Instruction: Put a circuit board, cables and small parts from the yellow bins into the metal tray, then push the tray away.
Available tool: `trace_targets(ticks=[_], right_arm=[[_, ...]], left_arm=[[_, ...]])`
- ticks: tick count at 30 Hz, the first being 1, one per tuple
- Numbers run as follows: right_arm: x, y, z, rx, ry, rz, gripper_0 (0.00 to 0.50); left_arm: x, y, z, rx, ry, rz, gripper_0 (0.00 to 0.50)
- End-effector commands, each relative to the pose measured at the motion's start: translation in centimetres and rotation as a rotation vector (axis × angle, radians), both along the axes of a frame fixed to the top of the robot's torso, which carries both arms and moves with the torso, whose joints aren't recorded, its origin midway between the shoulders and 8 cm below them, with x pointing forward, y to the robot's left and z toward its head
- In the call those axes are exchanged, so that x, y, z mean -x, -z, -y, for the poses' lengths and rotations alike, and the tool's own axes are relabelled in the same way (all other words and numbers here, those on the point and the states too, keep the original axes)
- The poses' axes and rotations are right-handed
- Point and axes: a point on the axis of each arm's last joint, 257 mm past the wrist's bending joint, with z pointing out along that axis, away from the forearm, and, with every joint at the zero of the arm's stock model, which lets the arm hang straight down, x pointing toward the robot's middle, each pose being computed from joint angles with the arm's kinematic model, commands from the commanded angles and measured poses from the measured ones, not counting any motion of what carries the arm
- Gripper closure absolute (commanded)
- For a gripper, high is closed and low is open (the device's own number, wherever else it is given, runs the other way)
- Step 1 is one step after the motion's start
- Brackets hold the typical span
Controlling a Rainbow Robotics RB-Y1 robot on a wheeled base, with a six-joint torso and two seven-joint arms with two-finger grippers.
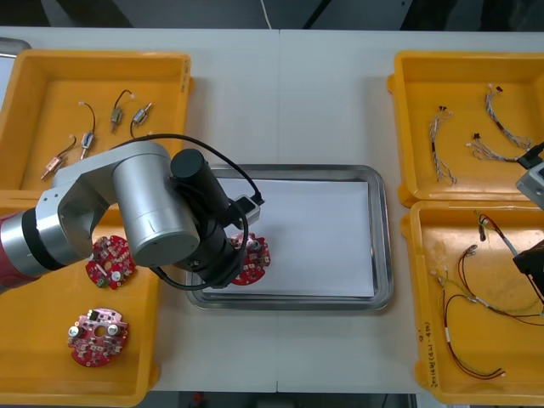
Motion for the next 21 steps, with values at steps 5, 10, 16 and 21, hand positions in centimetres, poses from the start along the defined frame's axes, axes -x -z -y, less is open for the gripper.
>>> trace_targets(ticks=[5,10,16,21], right_arm=[[0.02,-0.83,-0.16,0.06,-0.061,0.022,0.5],[-0.07,-0.87,-0.05,0.062,-0.055,0.025,0.5],[-0.18,-0.76,0.2,0.062,-0.048,0.02,0.5],[-0.22,-0.71,0.28,0.061,-0.046,0.017,0.5]], left_arm=[[-0.6,-0.5,1.35,0.02,-0.051,0.037,0.499],[-0.51,-0.52,1.45,0.027,-0.059,0.032,0.385],[-0.7,-1.02,1.5,0.045,-0.079,0.03,0.0],[-0.58,-1.43,1.95,0.065,-0.089,0.021,0.0]])
